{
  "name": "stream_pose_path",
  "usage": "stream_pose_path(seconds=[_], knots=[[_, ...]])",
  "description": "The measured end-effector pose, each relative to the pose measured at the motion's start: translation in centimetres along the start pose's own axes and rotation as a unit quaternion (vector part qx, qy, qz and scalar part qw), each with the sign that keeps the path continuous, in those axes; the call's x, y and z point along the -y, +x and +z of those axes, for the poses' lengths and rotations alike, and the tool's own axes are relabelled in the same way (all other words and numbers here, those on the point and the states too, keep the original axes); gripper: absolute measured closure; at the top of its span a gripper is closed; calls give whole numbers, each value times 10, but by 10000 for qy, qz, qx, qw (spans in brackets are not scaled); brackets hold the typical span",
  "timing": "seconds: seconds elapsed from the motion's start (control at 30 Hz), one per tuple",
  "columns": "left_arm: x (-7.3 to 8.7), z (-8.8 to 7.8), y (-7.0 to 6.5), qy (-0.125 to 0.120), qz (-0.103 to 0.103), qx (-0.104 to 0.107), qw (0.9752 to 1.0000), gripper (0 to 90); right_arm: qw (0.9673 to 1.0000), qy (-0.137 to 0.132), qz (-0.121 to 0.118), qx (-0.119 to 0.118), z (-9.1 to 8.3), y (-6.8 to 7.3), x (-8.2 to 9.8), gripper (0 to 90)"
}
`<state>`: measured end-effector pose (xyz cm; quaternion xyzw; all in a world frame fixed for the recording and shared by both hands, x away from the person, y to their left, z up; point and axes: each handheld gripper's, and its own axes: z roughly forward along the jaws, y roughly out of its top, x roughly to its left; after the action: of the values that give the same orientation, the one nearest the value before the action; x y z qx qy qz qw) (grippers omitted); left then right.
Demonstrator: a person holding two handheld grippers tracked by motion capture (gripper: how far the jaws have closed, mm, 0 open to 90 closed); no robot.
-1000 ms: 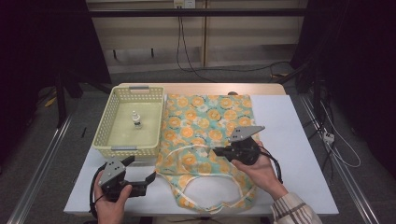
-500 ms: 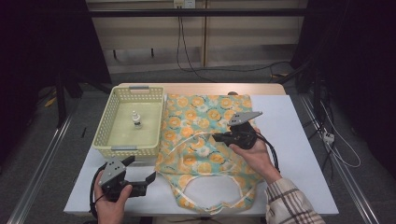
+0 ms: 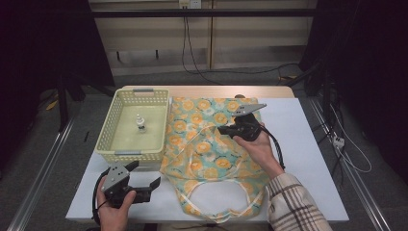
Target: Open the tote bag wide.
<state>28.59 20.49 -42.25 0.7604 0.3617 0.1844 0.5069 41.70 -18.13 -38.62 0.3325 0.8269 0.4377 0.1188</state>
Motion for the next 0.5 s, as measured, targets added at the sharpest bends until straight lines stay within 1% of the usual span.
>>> stream_pose_path(seconds=[0.1, 0.13, 0.17, 0.27, 0.3, 0.33, 0.37, 0.4, 0.5], knots=[[0, 0, 0, 6, -4, 9, 10000, 50, 10000, -46, 50, 37, 2, -4, -2, 900], [0, 0, 0, 3, -2, 13, 10000, 50, 10000, -37, 58, 53, 3, -5, -3, 900], [0, 0, 0, 4, 7, 11, 10000, 50, 9999, -9, 51, 118, 4, -9, -7, 900], [0, 0, 0, 10, 4, 8, 10000, 50, 9998, -12, 48, 170, 5, -12, -10, 900], [0, 0, 0, 13, 1, 8, 10000, 50, 9997, -15, 73, 223, 6, -17, -13, 900], [0, 0, 0, 11, 2, 6, 10000, 50, 9997, -15, 73, 223, 6, -17, -13, 900], [0, 0, 0, 7, -6, 8, 10000, 51, 9996, -30, 110, 276, 8, -21, -15, 900], [0, 0, 0, 13, -5, 7, 10000, 51, 9996, -30, 110, 276, 8, -21, -15, 900], [0, 0, 0, 21, 7, 18, 10000, 50, 9993, 17, 121, 348, 12, -27, -20, 900]])
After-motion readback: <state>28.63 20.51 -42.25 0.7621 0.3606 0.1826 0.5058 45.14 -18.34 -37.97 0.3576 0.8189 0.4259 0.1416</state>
